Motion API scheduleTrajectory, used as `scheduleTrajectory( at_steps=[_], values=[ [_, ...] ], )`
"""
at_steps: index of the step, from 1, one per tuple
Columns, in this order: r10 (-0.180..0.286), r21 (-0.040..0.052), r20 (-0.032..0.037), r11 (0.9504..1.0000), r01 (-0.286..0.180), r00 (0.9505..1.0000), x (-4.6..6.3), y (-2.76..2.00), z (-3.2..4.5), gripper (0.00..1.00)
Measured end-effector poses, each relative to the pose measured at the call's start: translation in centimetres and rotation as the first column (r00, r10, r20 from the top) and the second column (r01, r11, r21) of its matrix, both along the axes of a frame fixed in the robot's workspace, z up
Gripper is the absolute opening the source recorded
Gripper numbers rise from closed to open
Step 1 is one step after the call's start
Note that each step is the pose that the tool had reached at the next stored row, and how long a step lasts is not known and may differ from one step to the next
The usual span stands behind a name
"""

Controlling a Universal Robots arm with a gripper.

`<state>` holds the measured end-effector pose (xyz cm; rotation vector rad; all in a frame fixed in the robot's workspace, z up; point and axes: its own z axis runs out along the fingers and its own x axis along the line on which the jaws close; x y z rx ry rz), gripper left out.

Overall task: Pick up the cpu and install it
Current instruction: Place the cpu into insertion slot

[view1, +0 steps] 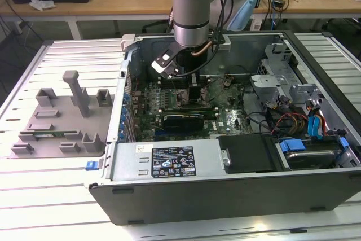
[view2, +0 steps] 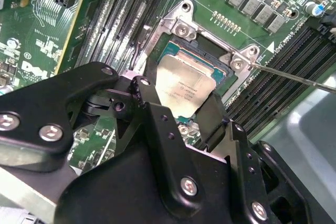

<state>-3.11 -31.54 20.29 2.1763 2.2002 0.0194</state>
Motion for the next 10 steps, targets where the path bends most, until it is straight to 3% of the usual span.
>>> scheduleTrajectory(
  at_steps=[10],
  values=[
    [-0.017,0.0002,0.0001,0.9998,0.017,0.9998,0.0,0.3,-0.26,0.54]
  ],
)
